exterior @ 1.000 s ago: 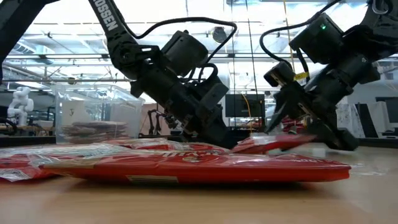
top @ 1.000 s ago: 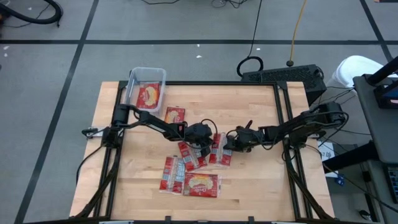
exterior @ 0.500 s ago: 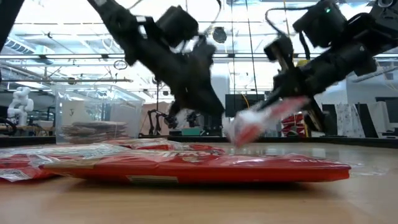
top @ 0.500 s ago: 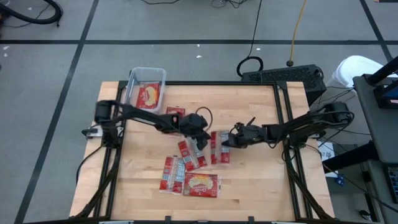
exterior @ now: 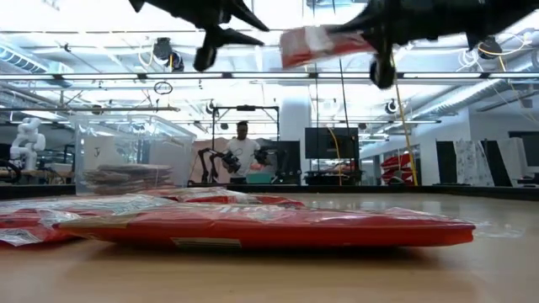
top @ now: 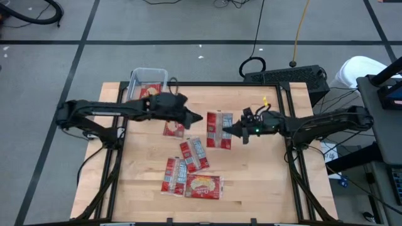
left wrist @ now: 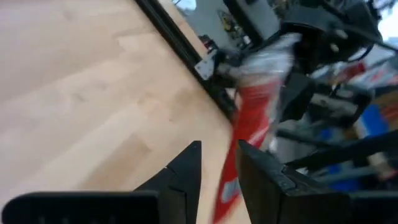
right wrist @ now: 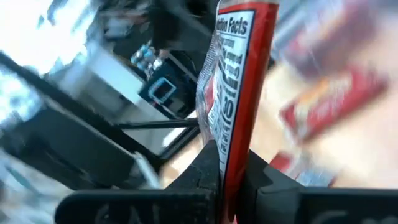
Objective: Sort popcorn bags into baskets
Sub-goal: Put the red popcorn bag into the transparent container
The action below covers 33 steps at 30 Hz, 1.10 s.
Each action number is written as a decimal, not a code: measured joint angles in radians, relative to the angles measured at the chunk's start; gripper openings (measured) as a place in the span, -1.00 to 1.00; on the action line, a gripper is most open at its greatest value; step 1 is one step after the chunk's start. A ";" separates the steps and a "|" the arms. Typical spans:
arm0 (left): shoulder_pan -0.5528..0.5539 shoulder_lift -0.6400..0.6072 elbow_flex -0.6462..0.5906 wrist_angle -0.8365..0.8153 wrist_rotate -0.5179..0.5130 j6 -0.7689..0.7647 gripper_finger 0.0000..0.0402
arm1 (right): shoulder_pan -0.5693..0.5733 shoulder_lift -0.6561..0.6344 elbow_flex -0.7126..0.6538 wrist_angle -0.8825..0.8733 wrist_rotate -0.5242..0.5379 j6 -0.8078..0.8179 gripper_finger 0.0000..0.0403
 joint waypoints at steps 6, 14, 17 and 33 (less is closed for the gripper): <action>0.008 -0.083 -0.001 0.022 0.124 -0.267 -0.48 | 0.002 -0.008 0.179 -0.127 -0.020 -0.580 -0.97; 0.013 -0.192 -0.001 0.047 0.176 -0.575 -0.48 | 0.036 -0.008 0.276 -0.136 -0.029 -1.208 -0.97; 0.024 -0.223 -0.001 0.049 0.181 -0.656 -0.48 | 0.061 0.002 0.309 -0.144 0.031 -1.353 -0.97; 0.086 -0.227 0.000 0.016 0.200 -0.820 -0.48 | 0.174 0.253 0.409 -0.196 0.407 -2.116 -0.97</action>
